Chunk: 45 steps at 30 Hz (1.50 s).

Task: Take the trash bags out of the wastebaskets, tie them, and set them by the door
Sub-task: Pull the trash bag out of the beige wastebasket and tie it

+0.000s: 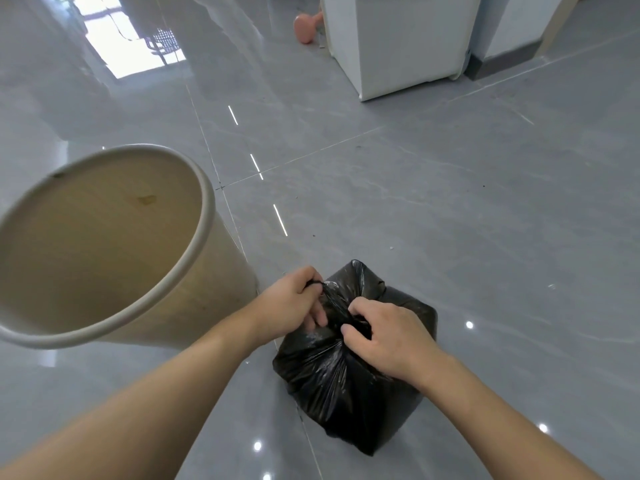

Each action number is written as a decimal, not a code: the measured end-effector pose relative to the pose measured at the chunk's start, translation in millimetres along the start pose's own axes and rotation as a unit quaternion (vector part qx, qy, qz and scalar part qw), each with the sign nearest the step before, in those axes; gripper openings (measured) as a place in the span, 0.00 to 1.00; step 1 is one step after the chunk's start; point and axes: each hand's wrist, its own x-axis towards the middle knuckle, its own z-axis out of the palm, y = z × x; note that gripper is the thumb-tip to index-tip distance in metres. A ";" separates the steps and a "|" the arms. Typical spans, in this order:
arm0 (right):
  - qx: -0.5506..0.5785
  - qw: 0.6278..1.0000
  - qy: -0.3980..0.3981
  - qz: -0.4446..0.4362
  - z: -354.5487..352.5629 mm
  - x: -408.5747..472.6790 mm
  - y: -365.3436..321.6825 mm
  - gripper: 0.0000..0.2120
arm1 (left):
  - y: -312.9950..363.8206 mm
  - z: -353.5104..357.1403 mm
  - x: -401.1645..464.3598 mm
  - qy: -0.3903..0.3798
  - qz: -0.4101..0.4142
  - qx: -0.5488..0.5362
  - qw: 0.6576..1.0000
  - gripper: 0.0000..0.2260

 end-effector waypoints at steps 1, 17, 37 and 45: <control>0.009 1.000 -0.003 0.004 -1.0 1.1 -0.7 0.10 | -0.3 1.1 0.3 0.007 0.003 0.006 1.000 0.06; 0.016 0.995 0.096 0.018 8.9 3.0 0.8 0.05 | 11.7 13.2 9.4 0.079 0.036 -0.023 0.996 0.06; 0.164 0.973 0.122 0.104 3.0 -2.0 9.1 0.04 | -14.6 19.3 -3.1 0.040 -0.028 -0.055 0.997 0.17; 0.508 0.824 0.018 0.249 -7.9 9.9 4.7 0.10 | -33.3 26.3 -15.4 0.036 0.038 0.185 0.981 0.17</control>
